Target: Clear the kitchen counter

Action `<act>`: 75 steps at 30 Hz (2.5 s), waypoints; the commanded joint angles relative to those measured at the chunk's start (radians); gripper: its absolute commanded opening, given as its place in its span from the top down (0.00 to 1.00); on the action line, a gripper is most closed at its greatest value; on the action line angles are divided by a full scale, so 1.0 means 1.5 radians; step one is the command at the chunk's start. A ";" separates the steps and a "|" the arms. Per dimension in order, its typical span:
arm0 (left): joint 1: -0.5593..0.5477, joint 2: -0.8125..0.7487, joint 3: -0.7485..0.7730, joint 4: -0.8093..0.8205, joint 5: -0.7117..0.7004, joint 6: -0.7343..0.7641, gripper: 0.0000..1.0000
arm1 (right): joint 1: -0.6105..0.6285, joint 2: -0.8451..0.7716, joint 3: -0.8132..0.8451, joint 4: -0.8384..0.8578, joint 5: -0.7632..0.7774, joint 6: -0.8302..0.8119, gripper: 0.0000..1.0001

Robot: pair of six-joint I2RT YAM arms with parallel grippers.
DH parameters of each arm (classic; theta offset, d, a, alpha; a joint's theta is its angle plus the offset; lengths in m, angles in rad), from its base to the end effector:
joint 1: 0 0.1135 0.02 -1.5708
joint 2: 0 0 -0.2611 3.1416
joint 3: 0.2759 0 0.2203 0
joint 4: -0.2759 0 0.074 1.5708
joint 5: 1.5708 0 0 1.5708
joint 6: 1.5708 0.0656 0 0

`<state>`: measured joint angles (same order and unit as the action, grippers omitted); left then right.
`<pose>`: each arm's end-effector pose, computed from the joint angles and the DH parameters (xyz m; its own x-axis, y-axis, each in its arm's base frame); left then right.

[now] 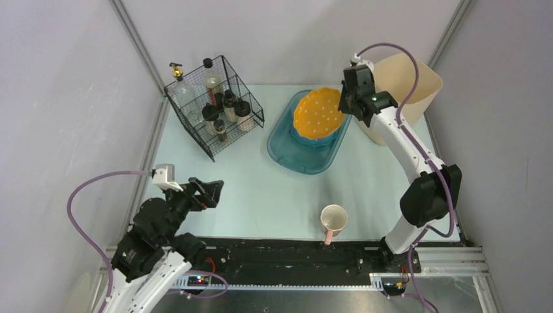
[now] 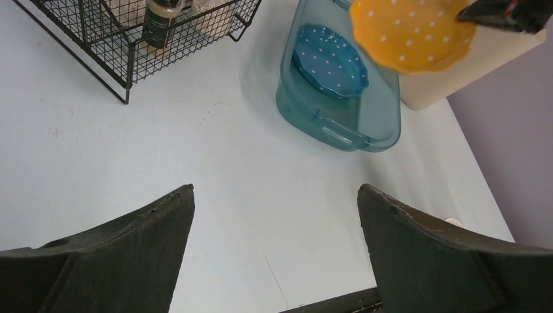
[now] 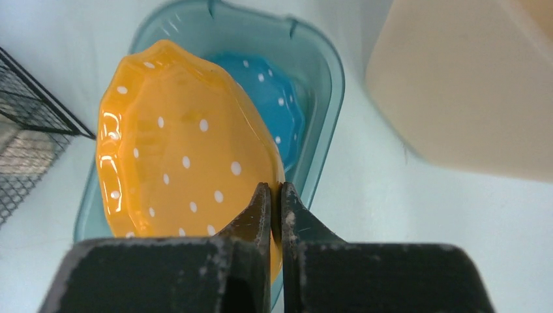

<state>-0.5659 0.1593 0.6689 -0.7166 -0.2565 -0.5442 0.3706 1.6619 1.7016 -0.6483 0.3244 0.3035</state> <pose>0.0532 -0.0141 0.2825 -0.3084 -0.3974 -0.8643 0.1746 0.8695 -0.4621 0.3477 0.1127 0.3640 -0.5383 0.0948 -0.8374 0.0643 0.9954 0.0713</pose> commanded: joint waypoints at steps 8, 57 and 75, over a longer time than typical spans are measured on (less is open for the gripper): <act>0.004 0.011 0.003 0.014 0.008 0.008 0.02 | -0.027 0.040 -0.075 0.159 -0.064 0.175 1.00; 0.023 0.015 0.002 0.018 0.023 0.009 0.02 | -0.054 0.285 -0.046 0.138 -0.039 0.296 0.50; 0.023 0.004 0.002 0.018 0.025 0.009 0.02 | -0.024 0.369 0.134 -0.128 0.011 0.127 0.40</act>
<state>-0.5400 0.1749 0.6689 -0.7162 -0.2314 -0.5415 0.3256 2.1887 1.8427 -0.6891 0.2775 0.5804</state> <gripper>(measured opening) 0.985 0.589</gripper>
